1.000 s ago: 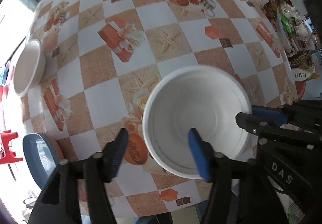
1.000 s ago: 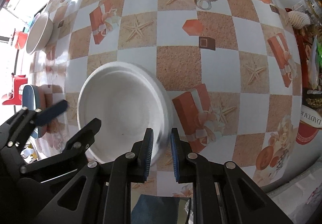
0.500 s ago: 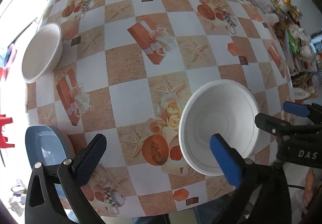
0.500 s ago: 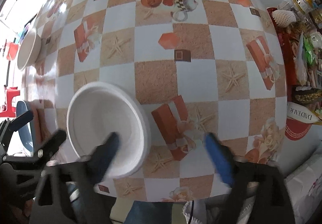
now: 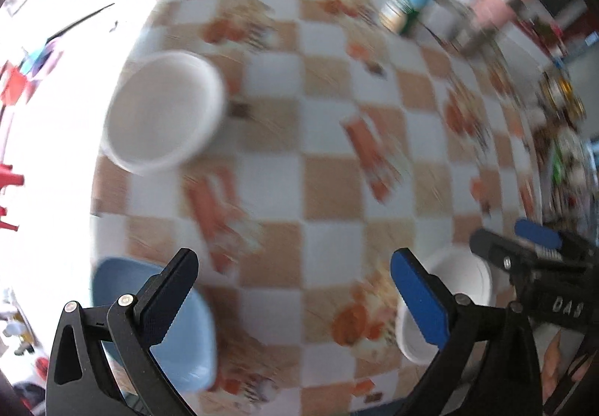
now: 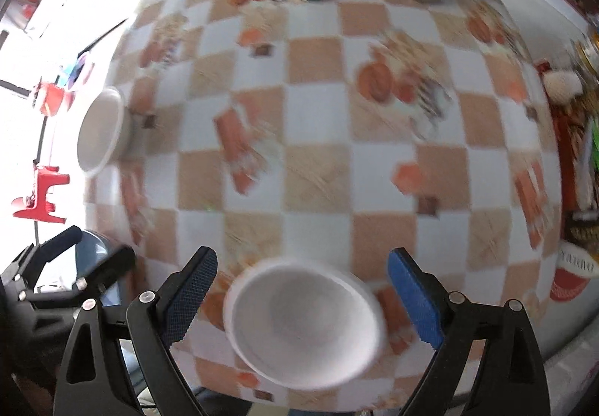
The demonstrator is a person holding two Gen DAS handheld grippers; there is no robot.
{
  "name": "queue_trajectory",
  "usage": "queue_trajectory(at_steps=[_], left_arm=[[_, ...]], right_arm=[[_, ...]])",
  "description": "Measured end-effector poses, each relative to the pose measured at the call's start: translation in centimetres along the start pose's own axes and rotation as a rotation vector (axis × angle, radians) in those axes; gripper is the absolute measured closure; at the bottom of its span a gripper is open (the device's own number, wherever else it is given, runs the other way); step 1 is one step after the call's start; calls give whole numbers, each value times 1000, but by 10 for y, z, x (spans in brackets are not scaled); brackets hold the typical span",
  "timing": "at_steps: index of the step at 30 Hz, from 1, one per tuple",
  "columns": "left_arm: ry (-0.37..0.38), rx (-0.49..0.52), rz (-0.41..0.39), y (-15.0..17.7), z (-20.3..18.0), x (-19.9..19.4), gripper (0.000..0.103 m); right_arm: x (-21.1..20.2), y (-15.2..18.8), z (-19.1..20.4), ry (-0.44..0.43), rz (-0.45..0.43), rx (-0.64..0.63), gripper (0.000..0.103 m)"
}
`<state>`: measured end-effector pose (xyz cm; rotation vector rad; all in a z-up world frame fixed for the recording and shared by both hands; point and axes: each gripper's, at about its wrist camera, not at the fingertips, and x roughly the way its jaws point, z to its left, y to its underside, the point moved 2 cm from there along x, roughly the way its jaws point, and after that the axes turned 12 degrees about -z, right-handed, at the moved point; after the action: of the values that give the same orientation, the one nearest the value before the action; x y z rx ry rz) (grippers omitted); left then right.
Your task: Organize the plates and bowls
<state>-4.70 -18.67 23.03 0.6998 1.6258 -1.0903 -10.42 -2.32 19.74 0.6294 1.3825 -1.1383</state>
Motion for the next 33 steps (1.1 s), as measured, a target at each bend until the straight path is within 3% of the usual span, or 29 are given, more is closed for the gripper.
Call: queue_trajectory(at_steps=[6,14,23,26,32,33], left_arm=[[-109,-96,-27,-30,72,3,0],[-235,-178,-55,-56,137,22,0],[-335,-172,-48,-77,163,60,0],[-329,-185,-37,-82,171,70,0],[-317,-181,-8,-90,180,92,8],[-312,-176,0,-91,181,97,14]], right_arm=[[24,-23,58,-68,18,-57,10],[62,-44,122,-92,51,-130,10],[104,-71,167,-86,57,-145,10],[117,-77,176,-85,61,-143,10],[139,-82,192,-85,82,-155,10],[142,-83,194,-83,83,-159,10]])
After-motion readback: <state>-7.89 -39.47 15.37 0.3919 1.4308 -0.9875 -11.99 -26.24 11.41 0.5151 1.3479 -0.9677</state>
